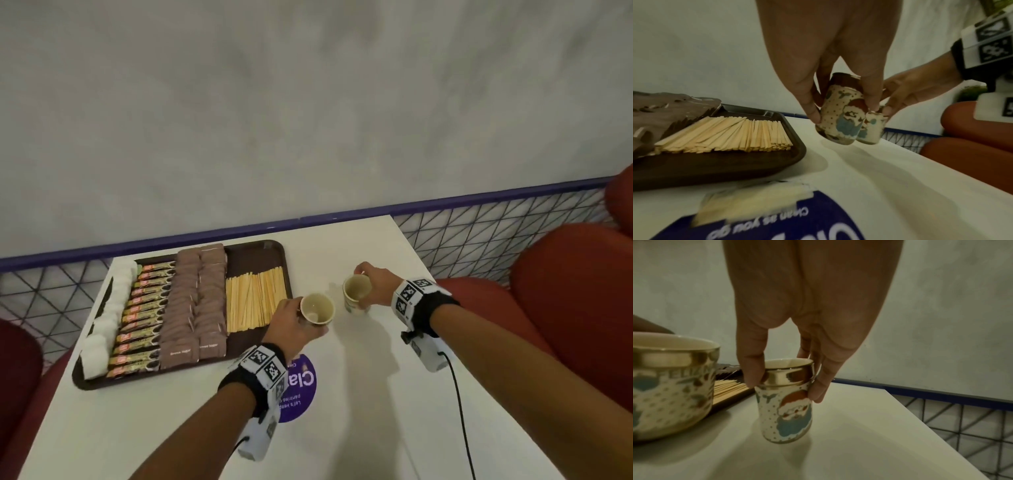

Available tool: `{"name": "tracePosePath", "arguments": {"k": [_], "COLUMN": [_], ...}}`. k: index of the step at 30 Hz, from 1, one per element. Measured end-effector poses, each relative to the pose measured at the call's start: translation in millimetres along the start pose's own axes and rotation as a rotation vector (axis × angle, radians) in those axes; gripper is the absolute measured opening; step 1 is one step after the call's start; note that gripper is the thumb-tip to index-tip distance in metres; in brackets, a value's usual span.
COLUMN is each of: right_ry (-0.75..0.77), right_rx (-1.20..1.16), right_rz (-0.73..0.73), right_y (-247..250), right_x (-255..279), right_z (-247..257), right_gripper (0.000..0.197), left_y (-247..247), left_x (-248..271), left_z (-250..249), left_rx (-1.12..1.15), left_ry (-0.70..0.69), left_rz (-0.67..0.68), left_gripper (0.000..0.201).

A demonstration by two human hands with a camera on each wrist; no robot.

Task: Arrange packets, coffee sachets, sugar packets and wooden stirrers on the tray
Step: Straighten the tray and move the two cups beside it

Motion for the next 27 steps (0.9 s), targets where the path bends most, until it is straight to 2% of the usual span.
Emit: {"name": "tracePosePath", "arguments": {"k": [4, 13, 17, 22, 25, 27], "right_ry": [-0.007, -0.013, 0.019, 0.081, 0.063, 0.043], "right_rx": [-0.006, 0.053, 0.032, -0.074, -0.173, -0.201], "right_rz": [-0.037, -0.034, -0.013, -0.029, -0.045, -0.047], "right_y": [9.3, -18.1, -28.5, -30.8, -26.1, -25.4], "right_x": [-37.4, -83.6, -85.0, -90.1, -90.4, -90.2], "right_z": [24.6, 62.8, 87.9, 107.5, 106.4, 105.2], "right_gripper": [0.072, 0.081, 0.078, 0.081, 0.089, 0.087], "left_y": [-7.5, -16.4, -16.1, -14.9, -9.0, -6.6], "left_x": [-21.4, -29.1, -29.4, -24.1, -23.7, -23.3], "left_z": [12.5, 31.2, 37.1, 33.8, 31.1, 30.4], "left_rx": [0.055, 0.065, 0.087, 0.155, 0.188, 0.168], "left_ry": [0.046, 0.102, 0.143, 0.104, 0.094, 0.076], "left_rz": [-0.051, -0.145, -0.167, -0.209, -0.210, -0.194], "left_gripper": [0.068, 0.060, 0.059, 0.066, 0.068, 0.064]}}
Point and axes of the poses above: each hand's wrist, its own x-axis away from the middle knuckle, its own y-axis out of the back of the hand, z = x × y, the point moved 8 cm from there along -x, towards the middle knuckle, and after that the axes turned 9 degrees about -y, right-handed, at the moved point
